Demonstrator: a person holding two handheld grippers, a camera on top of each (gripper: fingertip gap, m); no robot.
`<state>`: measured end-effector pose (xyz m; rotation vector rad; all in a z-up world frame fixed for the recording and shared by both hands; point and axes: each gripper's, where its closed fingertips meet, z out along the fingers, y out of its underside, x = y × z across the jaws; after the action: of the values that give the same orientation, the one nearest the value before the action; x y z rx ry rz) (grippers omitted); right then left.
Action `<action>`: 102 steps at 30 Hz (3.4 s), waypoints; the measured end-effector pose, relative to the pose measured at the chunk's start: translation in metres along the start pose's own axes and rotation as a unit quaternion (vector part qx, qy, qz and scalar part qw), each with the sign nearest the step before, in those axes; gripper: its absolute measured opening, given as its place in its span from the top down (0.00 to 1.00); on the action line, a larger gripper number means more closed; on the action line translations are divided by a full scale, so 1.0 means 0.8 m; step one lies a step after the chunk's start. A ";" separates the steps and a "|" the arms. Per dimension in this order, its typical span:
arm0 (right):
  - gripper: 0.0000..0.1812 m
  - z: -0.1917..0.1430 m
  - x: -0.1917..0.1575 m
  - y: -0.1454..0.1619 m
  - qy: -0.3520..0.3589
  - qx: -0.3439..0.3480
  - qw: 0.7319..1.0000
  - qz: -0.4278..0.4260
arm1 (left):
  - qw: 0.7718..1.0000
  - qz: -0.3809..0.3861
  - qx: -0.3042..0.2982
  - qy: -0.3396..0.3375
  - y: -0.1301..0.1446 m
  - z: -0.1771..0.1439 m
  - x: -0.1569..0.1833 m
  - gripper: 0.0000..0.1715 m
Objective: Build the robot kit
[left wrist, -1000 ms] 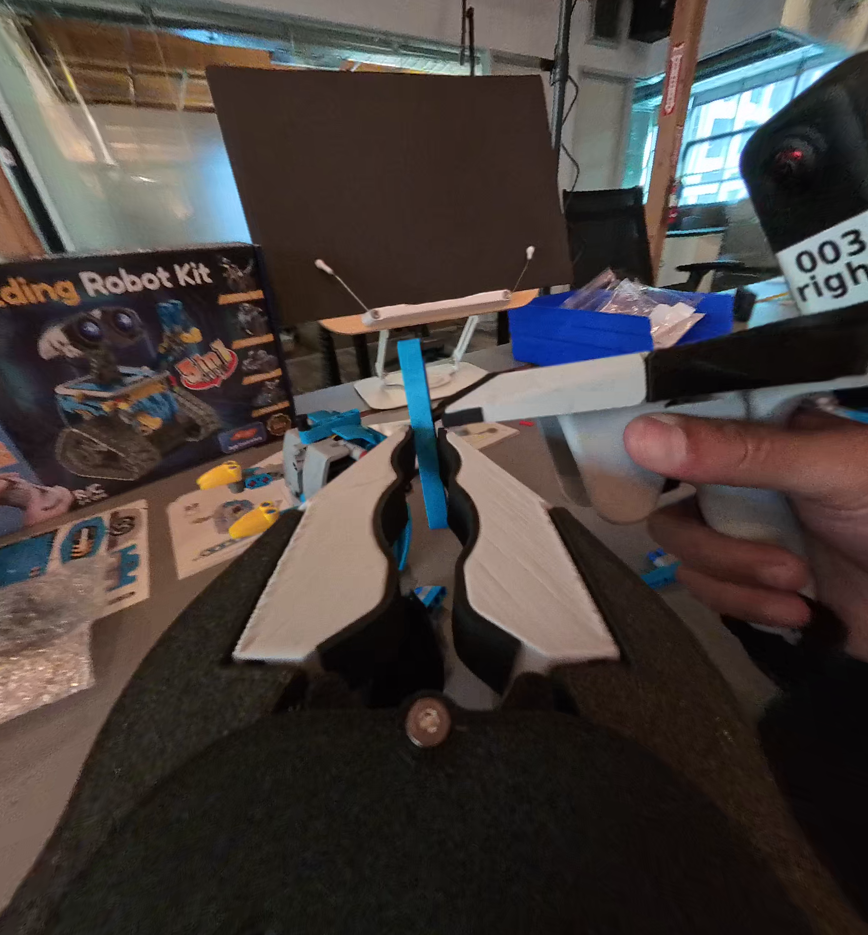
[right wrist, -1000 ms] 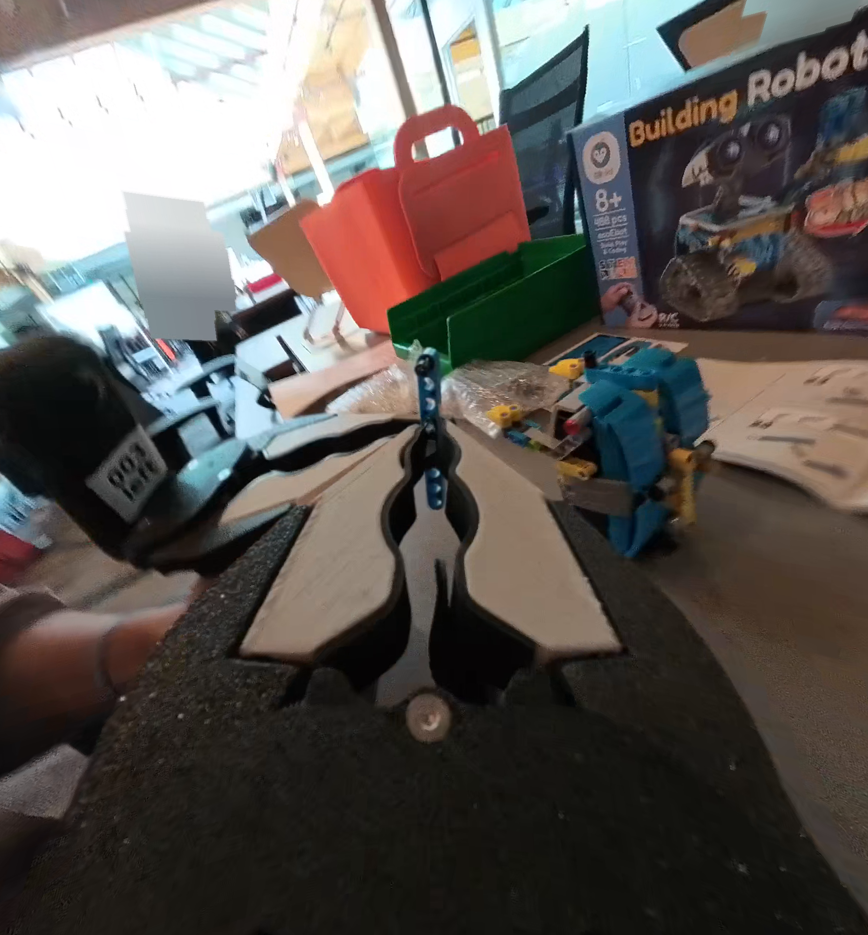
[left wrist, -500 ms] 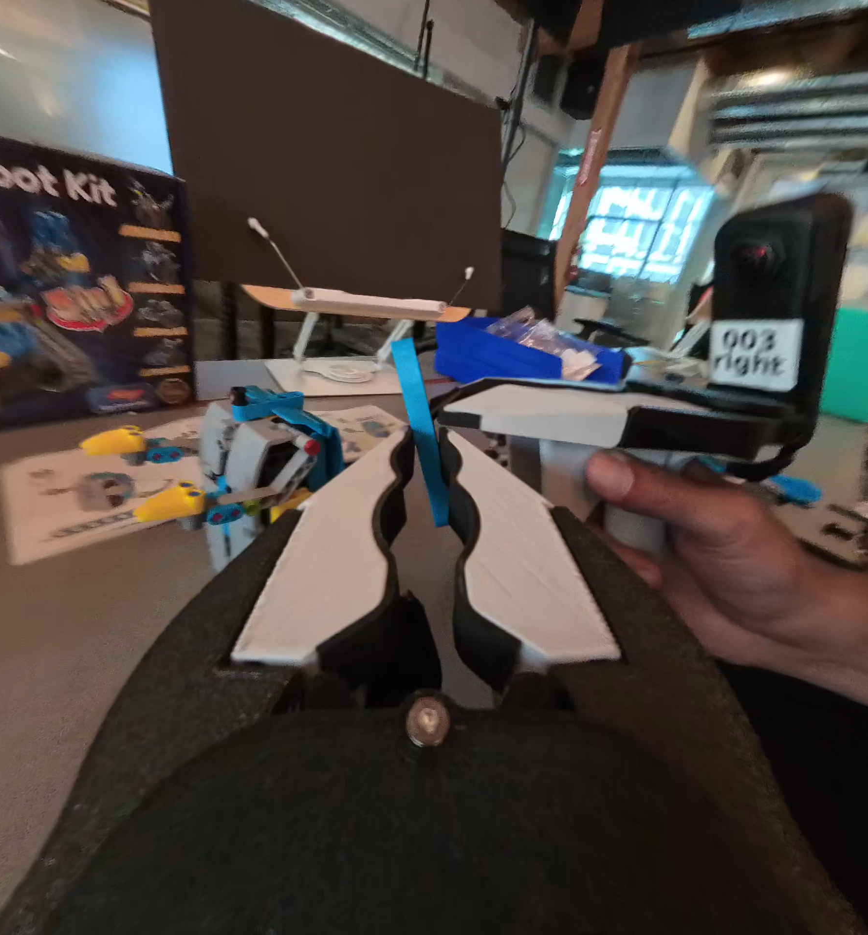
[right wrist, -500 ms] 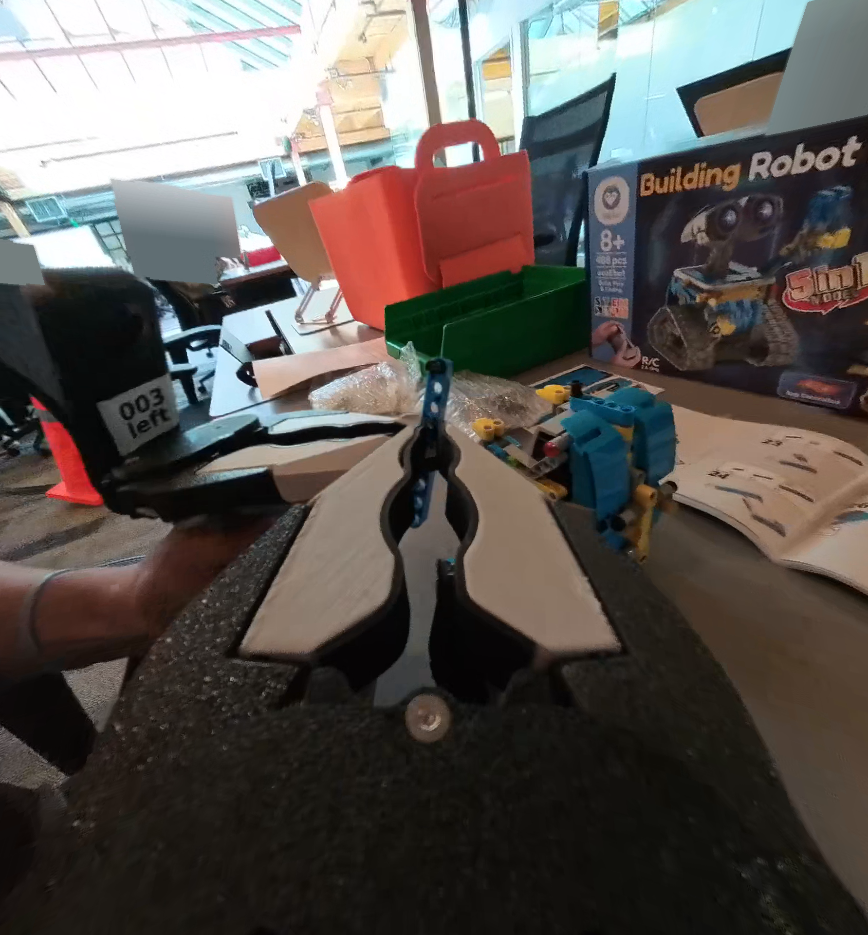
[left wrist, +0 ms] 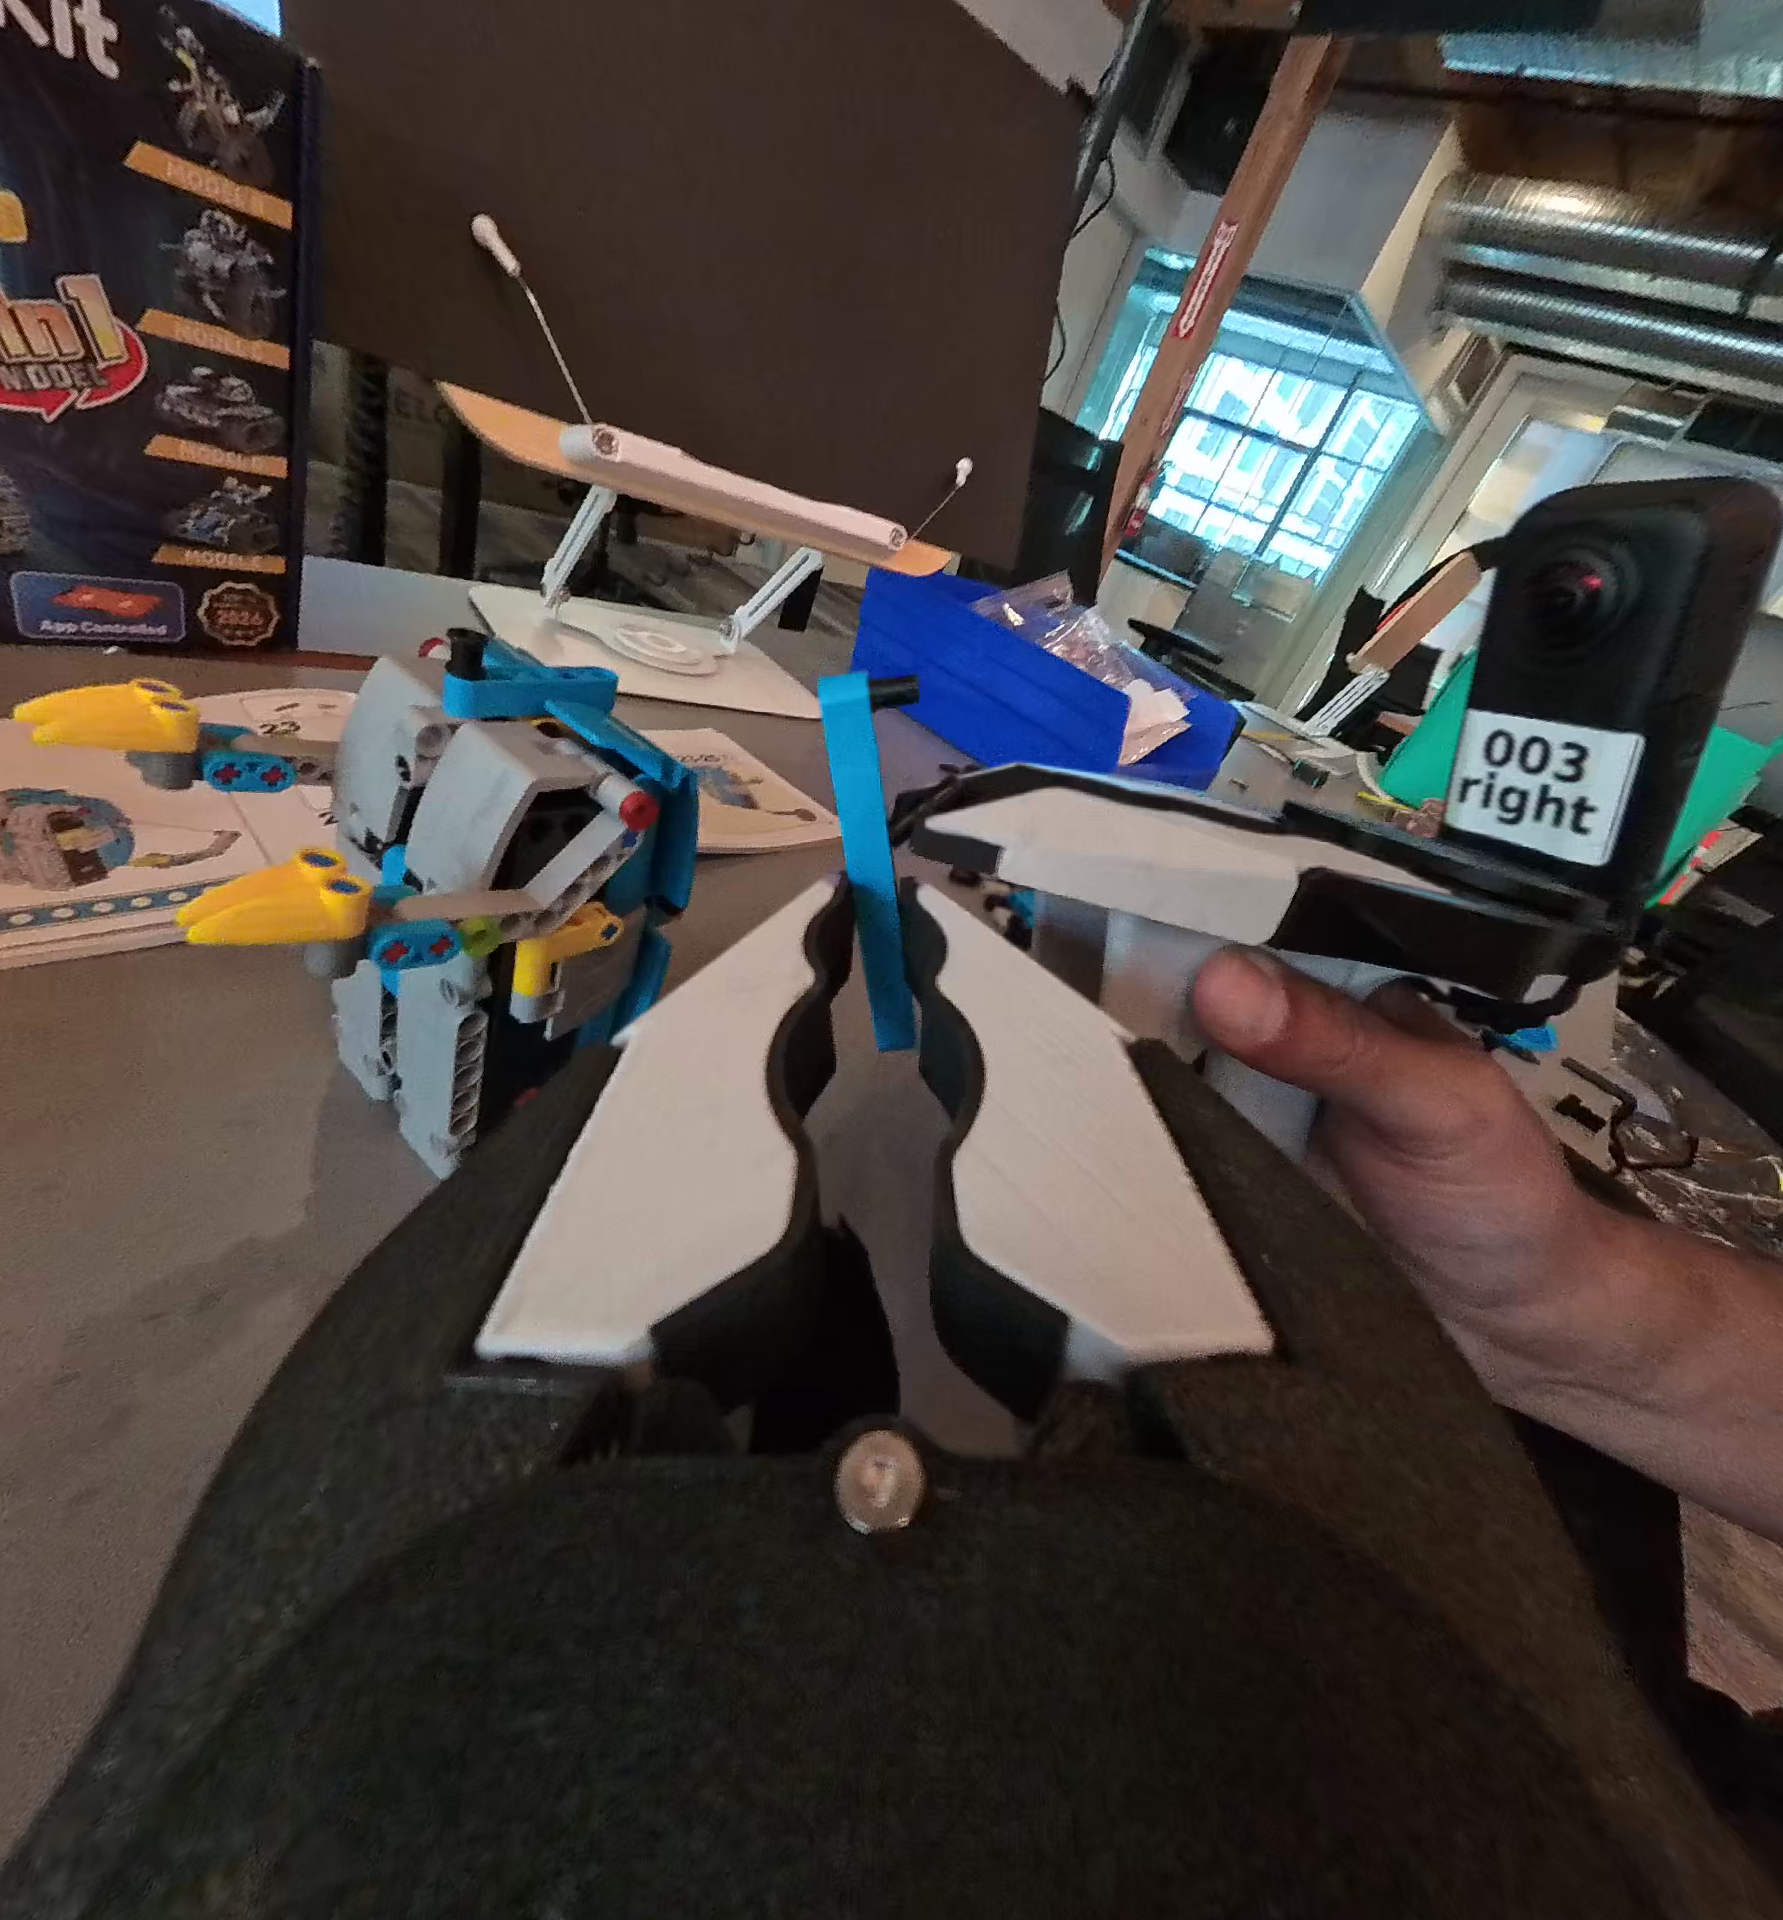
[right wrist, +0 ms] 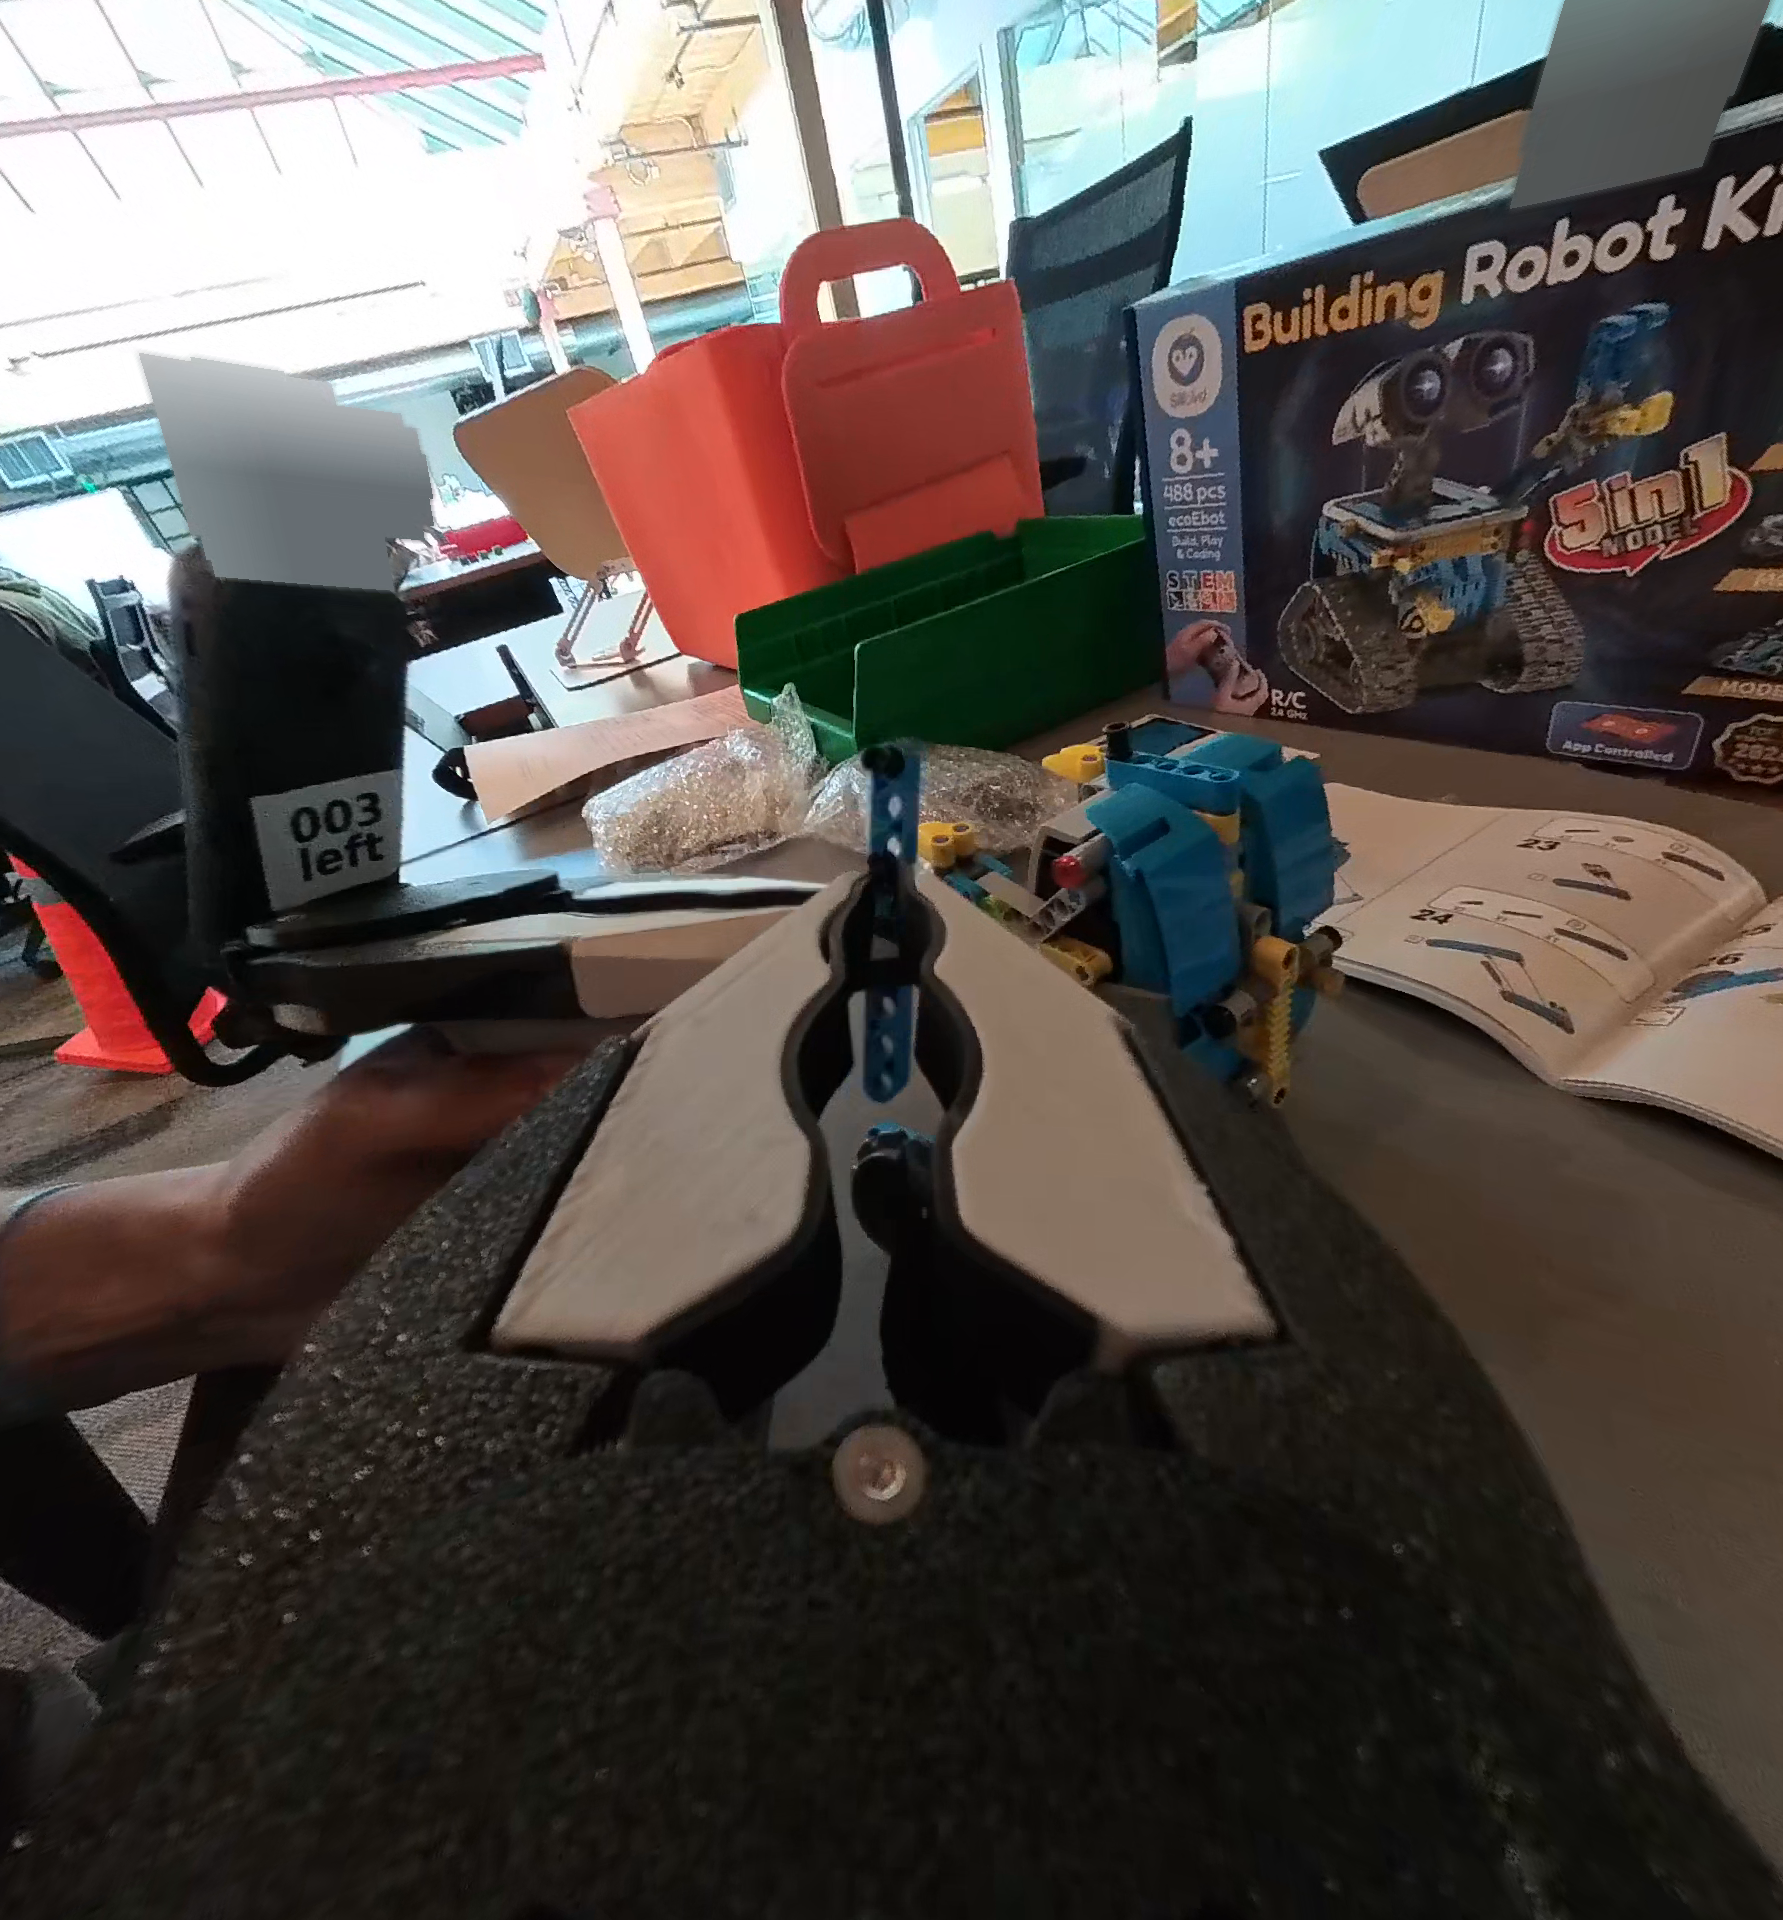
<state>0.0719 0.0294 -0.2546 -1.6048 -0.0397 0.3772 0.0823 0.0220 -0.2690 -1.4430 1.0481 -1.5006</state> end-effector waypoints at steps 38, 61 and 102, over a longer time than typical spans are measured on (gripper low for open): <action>0.98 -0.033 0.009 0.026 -0.069 -0.149 0.981 -0.108 | 0.995 0.094 -0.014 -0.022 0.004 -0.004 0.004 0.96; 0.97 -0.309 0.126 0.152 0.000 -0.616 0.783 -0.085 | 0.992 0.117 -0.044 -0.012 0.020 0.006 0.014 0.96; 0.97 -0.260 0.099 0.102 -0.048 -0.487 0.865 -0.111 | 0.991 0.121 -0.048 0.000 0.023 0.007 0.020 0.96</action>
<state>0.1853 -0.1575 -0.3472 -2.5468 -0.5658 0.2591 0.0870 0.0006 -0.2805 -1.3262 1.2627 -1.2921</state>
